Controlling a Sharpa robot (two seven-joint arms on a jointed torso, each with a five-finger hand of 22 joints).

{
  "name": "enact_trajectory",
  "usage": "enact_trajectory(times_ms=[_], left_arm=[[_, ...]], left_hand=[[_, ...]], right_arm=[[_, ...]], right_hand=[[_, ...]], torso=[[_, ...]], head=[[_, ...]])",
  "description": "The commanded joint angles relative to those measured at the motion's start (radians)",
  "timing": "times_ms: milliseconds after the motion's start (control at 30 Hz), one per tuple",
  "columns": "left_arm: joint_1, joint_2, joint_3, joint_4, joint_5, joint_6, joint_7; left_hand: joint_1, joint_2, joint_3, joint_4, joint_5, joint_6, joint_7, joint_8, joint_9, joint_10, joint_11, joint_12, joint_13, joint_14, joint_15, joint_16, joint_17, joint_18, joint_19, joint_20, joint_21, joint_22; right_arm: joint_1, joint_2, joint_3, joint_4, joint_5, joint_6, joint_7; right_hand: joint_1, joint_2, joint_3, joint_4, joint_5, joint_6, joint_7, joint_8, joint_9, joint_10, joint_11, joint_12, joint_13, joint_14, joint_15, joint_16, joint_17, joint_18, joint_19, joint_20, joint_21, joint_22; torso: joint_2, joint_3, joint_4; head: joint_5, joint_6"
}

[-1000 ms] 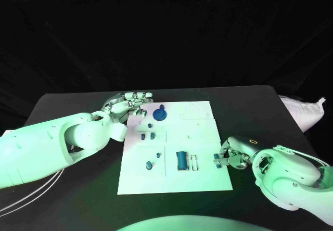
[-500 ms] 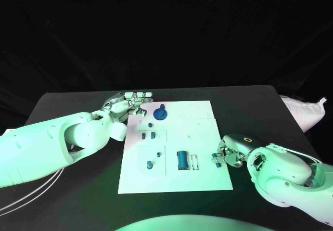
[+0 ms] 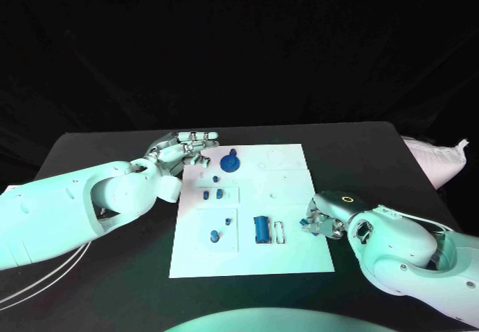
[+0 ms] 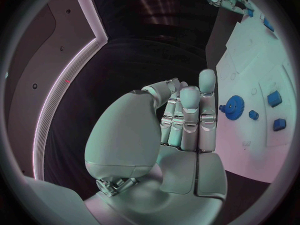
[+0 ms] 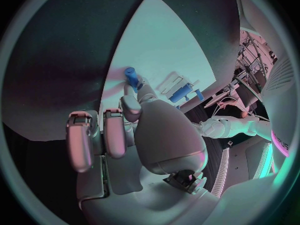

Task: Assemble the parts on the task board

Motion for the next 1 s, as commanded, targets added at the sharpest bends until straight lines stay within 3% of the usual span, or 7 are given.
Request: enact_trajectory(times_ms=[33,133,200,267,433,667,1000], left_arm=[[0.000,0.001,0.000,0.003,0.003,0.020,0.003],[0.000,0.000,0.000,0.003,0.003,0.019,0.003],[0.000,0.001,0.000,0.003,0.003,0.019,0.003],[0.000,0.001,0.000,0.003,0.003,0.020,0.003],[0.000,0.001,0.000,0.004,0.003,0.019,0.003],[0.000,0.000,0.000,0.005,0.003,0.019,0.004],[0.000,0.000,0.000,0.006,0.003,0.019,0.004]], left_hand=[[-0.002,0.009,0.001,-0.006,0.005,0.003,0.002,0.003,0.001,-0.008,-0.002,0.007,0.002,-0.005,0.001,-0.005,-0.001,0.019,-0.005,0.001,-0.003,-0.002],[-0.002,0.009,0.001,-0.006,0.005,0.003,0.002,0.003,0.001,-0.008,-0.002,0.007,0.002,-0.005,0.001,-0.005,-0.001,0.019,-0.005,0.001,-0.003,-0.002],[-0.002,0.009,0.001,-0.006,0.005,0.003,0.002,0.003,0.001,-0.008,-0.002,0.007,0.002,-0.005,0.001,-0.005,-0.001,0.019,-0.005,0.001,-0.003,-0.002],[-0.002,0.009,0.001,-0.006,0.005,0.003,0.002,0.003,0.001,-0.008,-0.002,0.007,0.002,-0.005,0.001,-0.005,-0.001,0.019,-0.005,0.001,-0.003,-0.002],[-0.002,0.009,0.001,-0.006,0.005,0.003,0.002,0.003,0.001,-0.008,-0.002,0.007,0.002,-0.005,0.001,-0.005,-0.001,0.019,-0.005,0.001,-0.003,-0.002],[-0.002,0.009,0.001,-0.006,0.005,0.003,0.002,0.003,0.001,-0.008,-0.002,0.007,0.002,-0.005,0.001,-0.005,-0.001,0.019,-0.005,0.001,-0.003,-0.002],[-0.002,0.009,0.001,-0.006,0.005,0.003,0.002,0.003,0.001,-0.008,-0.002,0.007,0.002,-0.005,0.001,-0.005,-0.001,0.019,-0.005,0.001,-0.003,-0.002]], right_arm=[[-0.019,-0.001,-0.016,-0.012,0.024,0.043,-0.045],[-0.019,-0.007,-0.014,0.000,0.079,-0.028,-0.048],[-0.019,-0.011,-0.013,0.008,0.125,-0.072,-0.047],[-0.018,-0.014,-0.011,0.017,0.166,-0.113,-0.043],[-0.015,-0.018,-0.008,0.042,0.262,-0.203,-0.030],[-0.012,-0.015,-0.006,0.063,0.332,-0.263,-0.022],[-0.011,0.011,-0.005,0.066,0.391,-0.285,-0.018]], right_hand=[[0.044,0.013,0.032,-0.009,0.070,0.010,0.002,-0.005,-0.028,-0.013,-0.004,-0.021,-0.010,0.057,-0.007,0.001,-0.004,-0.018,0.051,-0.006,0.001,0.199],[0.028,0.001,0.067,-0.003,0.124,0.012,0.000,-0.011,-0.031,-0.015,-0.002,-0.035,-0.018,0.056,-0.006,-0.003,-0.008,-0.017,0.050,-0.004,0.000,0.198],[0.011,-0.011,0.093,0.007,0.147,0.012,-0.001,-0.016,-0.033,-0.014,-0.003,-0.041,-0.020,0.056,-0.006,-0.005,-0.010,-0.017,0.049,-0.003,-0.001,0.197],[-0.001,-0.019,0.113,0.013,0.161,0.013,0.001,-0.019,-0.034,-0.013,-0.003,-0.043,-0.022,0.056,-0.006,-0.006,-0.011,-0.017,0.048,-0.003,-0.002,0.196],[-0.039,-0.050,0.169,0.034,0.179,0.018,0.000,-0.022,-0.035,-0.005,-0.003,-0.037,-0.016,0.057,-0.008,-0.006,-0.008,-0.017,0.049,-0.004,-0.001,0.197],[-0.094,-0.076,0.204,0.069,0.184,0.020,0.000,-0.026,-0.035,0.002,-0.003,-0.032,-0.011,0.058,-0.006,-0.006,-0.006,-0.017,0.049,-0.004,-0.002,0.196],[-0.113,-0.090,0.213,0.079,0.189,0.022,0.000,-0.026,-0.034,0.005,-0.003,-0.030,-0.008,0.058,-0.006,-0.006,-0.005,-0.017,0.049,-0.004,-0.002,0.196]], torso=[[0.001,0.0003,0.0006],[0.001,0.0013,-0.0001],[0.000,-0.0002,0.0011],[0.000,-0.0020,0.0025],[0.001,0.0004,0.0020],[0.001,-0.0012,0.0030],[0.002,-0.0005,0.0031]], head=[[-0.001,0.002],[0.000,0.003],[-0.002,0.003],[-0.004,0.003],[0.002,0.003],[0.001,0.002],[0.005,0.000]])
